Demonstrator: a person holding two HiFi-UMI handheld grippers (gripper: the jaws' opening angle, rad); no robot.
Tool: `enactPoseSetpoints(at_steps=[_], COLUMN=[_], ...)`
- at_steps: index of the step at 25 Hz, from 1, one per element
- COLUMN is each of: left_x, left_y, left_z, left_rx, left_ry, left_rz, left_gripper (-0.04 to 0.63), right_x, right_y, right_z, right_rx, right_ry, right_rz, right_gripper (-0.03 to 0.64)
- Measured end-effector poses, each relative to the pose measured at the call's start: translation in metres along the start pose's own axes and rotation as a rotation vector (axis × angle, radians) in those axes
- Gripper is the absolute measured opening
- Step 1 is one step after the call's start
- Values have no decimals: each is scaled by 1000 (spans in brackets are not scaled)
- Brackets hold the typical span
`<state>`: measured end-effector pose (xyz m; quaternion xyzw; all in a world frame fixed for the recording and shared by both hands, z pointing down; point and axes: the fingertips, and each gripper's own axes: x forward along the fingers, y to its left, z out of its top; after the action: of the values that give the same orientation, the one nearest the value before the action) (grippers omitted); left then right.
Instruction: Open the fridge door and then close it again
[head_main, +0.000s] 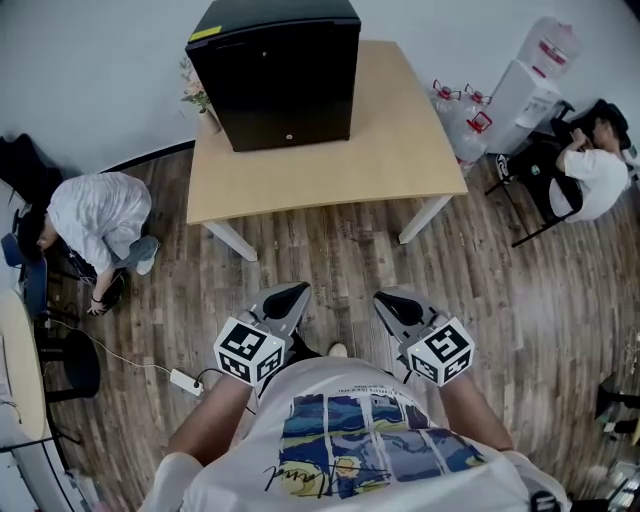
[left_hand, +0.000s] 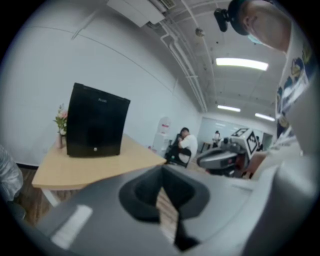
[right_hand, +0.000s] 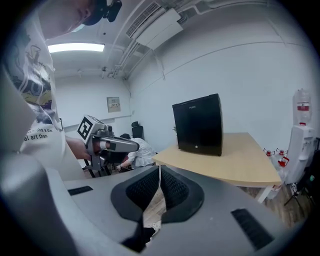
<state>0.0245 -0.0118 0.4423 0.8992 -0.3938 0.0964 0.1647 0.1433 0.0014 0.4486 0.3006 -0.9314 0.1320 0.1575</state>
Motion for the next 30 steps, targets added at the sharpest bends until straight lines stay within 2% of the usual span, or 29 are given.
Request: enactPoseSetpoints(at_steps=[12, 30], left_x=[-3, -3], left_y=[-20, -21], left_z=[-9, -13], left_rx=[-5, 7], left_ry=[-9, 10], left_rz=[-4, -5], left_gripper=[8, 8], right_x=[-14, -17], right_y=[16, 21], right_z=[-2, -1], right_rx=[-22, -33], right_ry=[-25, -40], right_rz=[13, 18], right_gripper=[18, 14])
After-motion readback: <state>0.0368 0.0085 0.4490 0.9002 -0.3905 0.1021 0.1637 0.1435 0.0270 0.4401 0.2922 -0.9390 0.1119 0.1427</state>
